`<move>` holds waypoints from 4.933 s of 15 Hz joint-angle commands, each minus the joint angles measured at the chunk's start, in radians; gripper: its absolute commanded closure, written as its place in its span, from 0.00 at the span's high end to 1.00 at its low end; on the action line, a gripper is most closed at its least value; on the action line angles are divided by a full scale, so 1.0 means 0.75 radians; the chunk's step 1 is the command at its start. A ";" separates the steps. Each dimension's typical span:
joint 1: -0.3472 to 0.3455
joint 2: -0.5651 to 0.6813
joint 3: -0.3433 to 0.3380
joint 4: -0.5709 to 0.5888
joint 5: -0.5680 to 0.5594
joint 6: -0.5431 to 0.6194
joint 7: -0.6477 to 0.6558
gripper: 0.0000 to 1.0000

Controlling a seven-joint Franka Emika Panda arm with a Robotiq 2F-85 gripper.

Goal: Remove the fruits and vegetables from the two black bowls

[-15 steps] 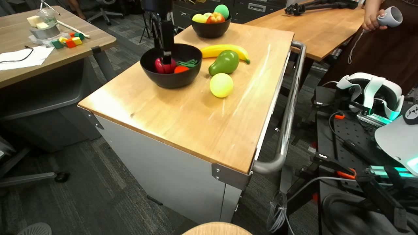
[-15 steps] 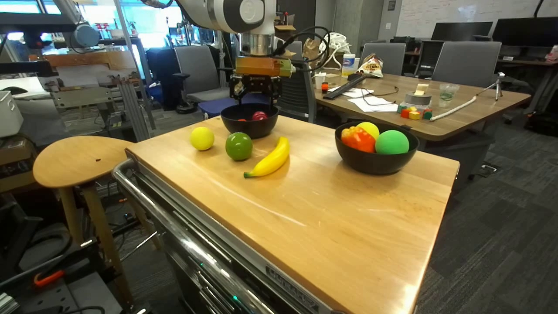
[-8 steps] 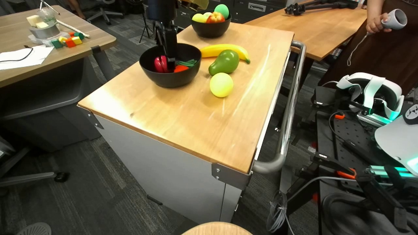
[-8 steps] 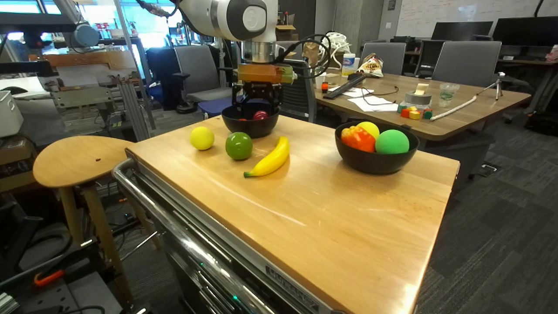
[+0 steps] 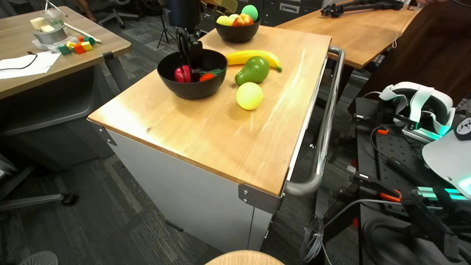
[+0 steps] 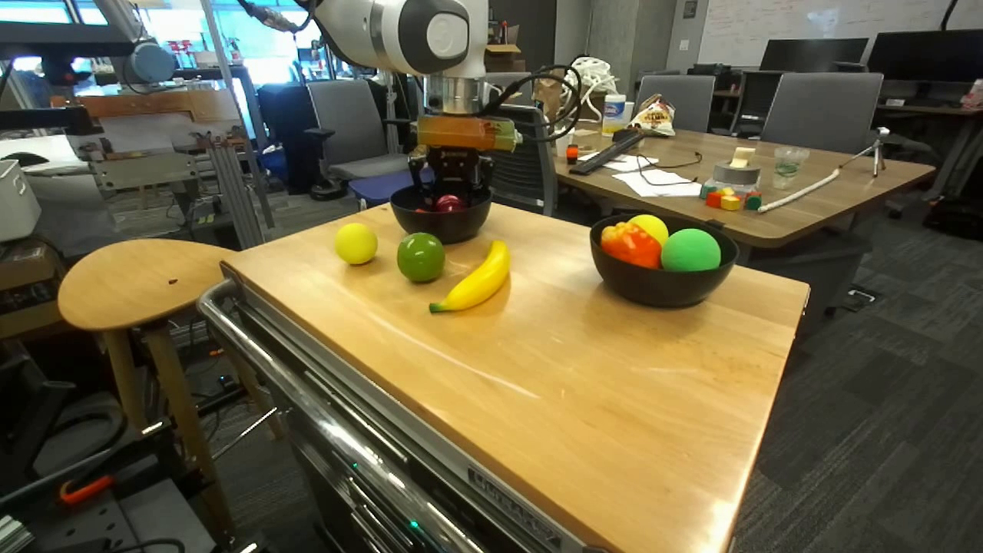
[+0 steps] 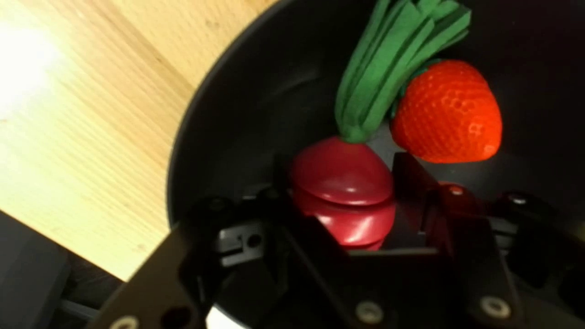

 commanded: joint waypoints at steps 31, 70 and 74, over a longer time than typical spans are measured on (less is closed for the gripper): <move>-0.190 -0.002 -0.140 0.088 -0.097 -0.124 0.008 0.31; 0.018 -0.070 0.057 -0.087 -0.117 0.052 0.109 1.00; 0.056 -0.053 0.016 -0.107 -0.269 -0.022 0.227 0.77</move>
